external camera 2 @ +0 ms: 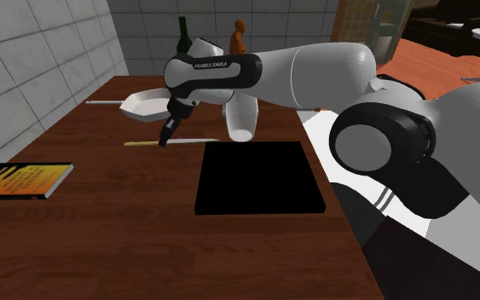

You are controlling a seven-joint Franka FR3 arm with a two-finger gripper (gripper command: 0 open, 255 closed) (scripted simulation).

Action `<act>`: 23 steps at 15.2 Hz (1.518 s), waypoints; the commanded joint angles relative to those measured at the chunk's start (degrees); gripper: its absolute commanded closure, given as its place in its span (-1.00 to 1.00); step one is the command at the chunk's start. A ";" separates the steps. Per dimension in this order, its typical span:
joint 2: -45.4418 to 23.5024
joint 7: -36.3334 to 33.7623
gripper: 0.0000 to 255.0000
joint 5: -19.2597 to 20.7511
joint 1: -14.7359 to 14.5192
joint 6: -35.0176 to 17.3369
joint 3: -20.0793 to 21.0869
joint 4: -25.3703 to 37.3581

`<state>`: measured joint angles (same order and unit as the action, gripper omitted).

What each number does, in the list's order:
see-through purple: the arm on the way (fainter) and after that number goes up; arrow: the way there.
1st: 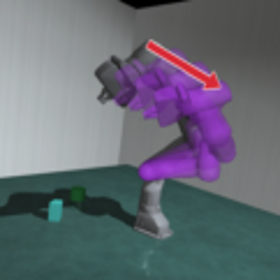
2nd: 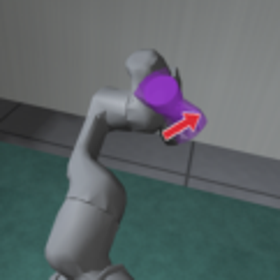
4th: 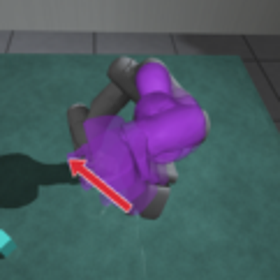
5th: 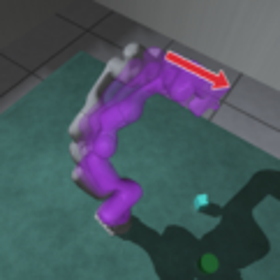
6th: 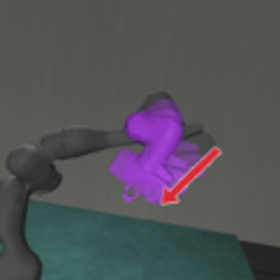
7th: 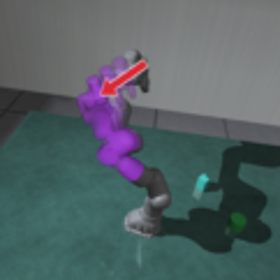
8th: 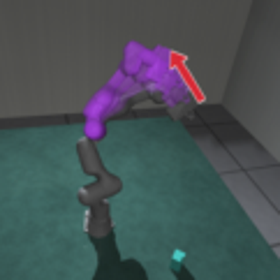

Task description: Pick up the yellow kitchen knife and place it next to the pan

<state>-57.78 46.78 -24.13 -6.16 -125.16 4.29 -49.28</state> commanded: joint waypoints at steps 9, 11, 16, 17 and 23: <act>0.16 0.25 -1.00 -0.11 0.03 -0.49 0.05 -0.65; 0.16 0.25 -1.00 -0.11 0.03 -0.49 0.05 -0.65; 7.92 1.50 -1.00 -0.79 1.80 0.51 0.03 -8.01; 7.92 1.51 -1.00 -0.80 1.79 0.51 0.02 -8.00; 7.92 1.51 -1.00 -0.80 1.79 0.51 0.02 -8.00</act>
<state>-49.87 48.29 -24.93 -4.37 -124.65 4.31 -57.28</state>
